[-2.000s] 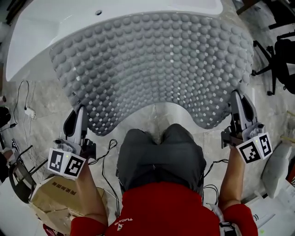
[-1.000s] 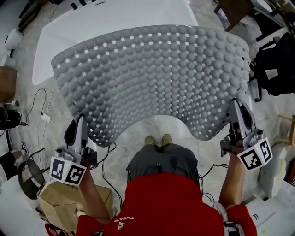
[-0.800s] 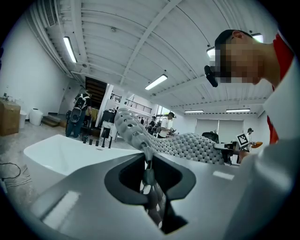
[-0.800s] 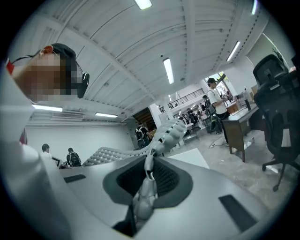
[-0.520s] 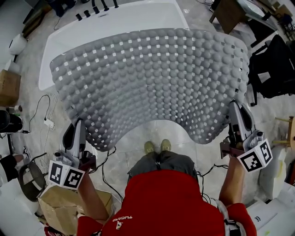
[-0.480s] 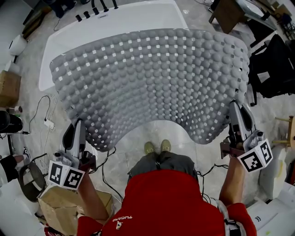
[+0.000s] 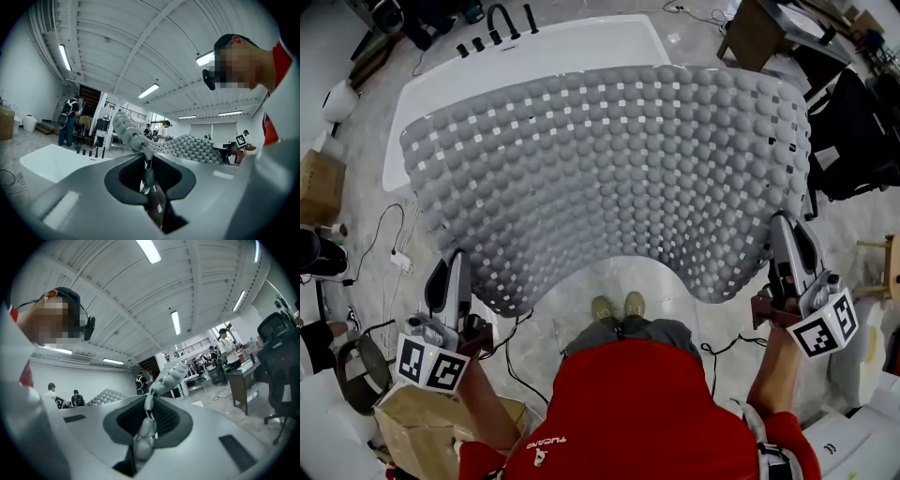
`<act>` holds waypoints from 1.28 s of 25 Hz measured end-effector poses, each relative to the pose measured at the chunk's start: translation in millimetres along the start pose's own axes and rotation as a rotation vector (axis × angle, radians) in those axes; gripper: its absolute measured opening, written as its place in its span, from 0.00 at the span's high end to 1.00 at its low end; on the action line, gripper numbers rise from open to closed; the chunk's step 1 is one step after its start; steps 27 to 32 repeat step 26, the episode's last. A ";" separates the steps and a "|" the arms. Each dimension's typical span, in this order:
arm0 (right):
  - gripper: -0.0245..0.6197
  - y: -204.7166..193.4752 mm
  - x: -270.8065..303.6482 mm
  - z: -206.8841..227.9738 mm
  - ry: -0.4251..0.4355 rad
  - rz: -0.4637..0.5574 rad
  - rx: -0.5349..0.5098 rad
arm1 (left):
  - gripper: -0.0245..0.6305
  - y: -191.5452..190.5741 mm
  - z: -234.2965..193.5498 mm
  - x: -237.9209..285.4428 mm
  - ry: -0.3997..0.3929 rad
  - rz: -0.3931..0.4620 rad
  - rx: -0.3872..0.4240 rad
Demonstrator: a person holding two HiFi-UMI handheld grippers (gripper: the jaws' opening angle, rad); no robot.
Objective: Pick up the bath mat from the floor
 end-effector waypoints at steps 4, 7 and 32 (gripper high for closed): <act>0.91 8.3 -1.1 -1.6 0.002 -0.010 -0.004 | 0.89 5.0 9.1 1.9 -0.015 0.002 -0.019; 0.91 11.6 -1.0 -1.8 -0.003 -0.011 0.001 | 0.89 7.4 11.3 3.4 -0.022 0.001 -0.029; 0.91 27.0 -1.6 -15.2 -0.012 0.002 -0.013 | 0.89 22.3 7.8 5.7 -0.063 -0.016 -0.021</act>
Point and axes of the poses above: the fingertips, and each gripper's own axes: x forward along the fingers, z to its right, y out of its top, the point moved 9 cm from there along -x, backward along the fingers, and after that the axes turned 1 degree about y, right-handed, at the moved point
